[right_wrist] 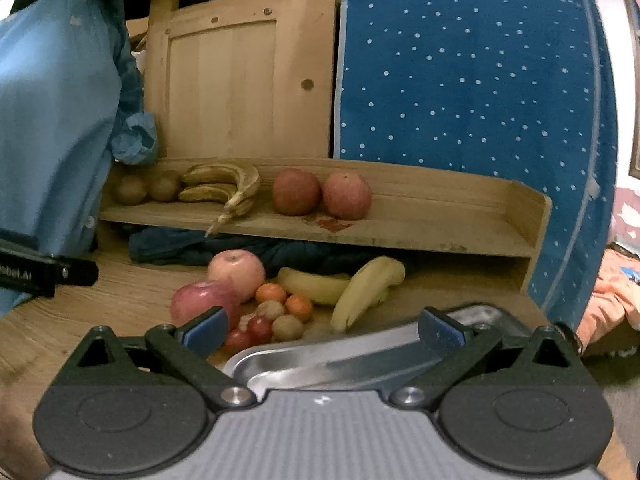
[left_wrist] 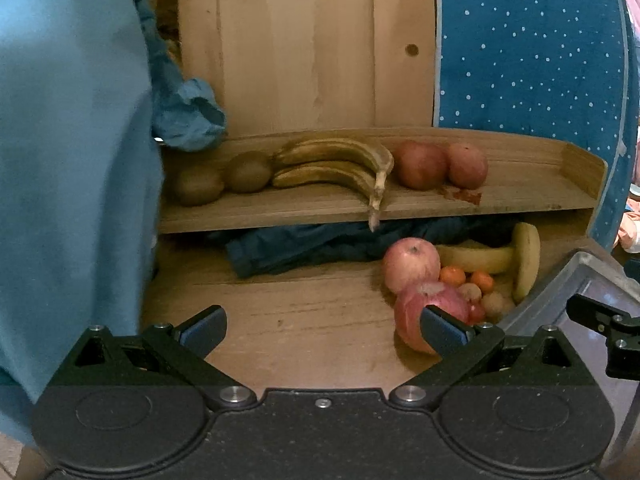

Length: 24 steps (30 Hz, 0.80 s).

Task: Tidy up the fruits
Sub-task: 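Move left tool toward the large red apple while right tool approaches a brown kiwi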

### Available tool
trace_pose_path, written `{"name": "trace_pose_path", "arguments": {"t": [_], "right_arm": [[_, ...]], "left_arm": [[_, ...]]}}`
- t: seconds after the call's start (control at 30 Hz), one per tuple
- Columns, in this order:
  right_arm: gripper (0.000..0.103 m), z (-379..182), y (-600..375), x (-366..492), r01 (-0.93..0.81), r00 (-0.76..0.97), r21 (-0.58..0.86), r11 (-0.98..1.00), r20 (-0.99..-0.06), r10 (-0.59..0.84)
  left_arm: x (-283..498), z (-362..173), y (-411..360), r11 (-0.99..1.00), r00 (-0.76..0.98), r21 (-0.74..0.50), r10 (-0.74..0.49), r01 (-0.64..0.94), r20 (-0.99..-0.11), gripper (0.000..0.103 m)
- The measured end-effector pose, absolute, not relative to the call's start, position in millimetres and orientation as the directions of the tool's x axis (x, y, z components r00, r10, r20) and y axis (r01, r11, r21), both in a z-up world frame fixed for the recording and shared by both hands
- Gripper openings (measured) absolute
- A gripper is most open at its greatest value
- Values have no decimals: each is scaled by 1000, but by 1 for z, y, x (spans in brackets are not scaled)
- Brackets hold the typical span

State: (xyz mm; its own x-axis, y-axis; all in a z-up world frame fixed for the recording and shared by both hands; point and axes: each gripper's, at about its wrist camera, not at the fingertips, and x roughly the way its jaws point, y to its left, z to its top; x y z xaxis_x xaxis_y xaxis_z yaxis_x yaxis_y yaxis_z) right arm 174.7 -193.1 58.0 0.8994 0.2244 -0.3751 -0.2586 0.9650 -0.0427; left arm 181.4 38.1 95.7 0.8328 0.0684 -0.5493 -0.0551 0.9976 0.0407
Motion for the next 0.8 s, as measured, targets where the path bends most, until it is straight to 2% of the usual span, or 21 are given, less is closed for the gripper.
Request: {"name": "trace_pose_path", "arguments": {"t": [0.37, 0.6, 0.8], "right_arm": [[103, 48, -187, 212, -397, 850, -164, 903, -435, 295], [102, 34, -178, 231, -493, 787, -144, 858, -494, 370], [82, 24, -177, 248, -554, 729, -130, 822, -553, 403]], "left_arm": [[231, 67, 19, 997, 782, -27, -69, 67, -619, 102], [255, 51, 10, 992, 745, -76, -124, 98, -656, 102], [262, 43, 4, 983, 729, -106, -181, 147, -661, 102]]}}
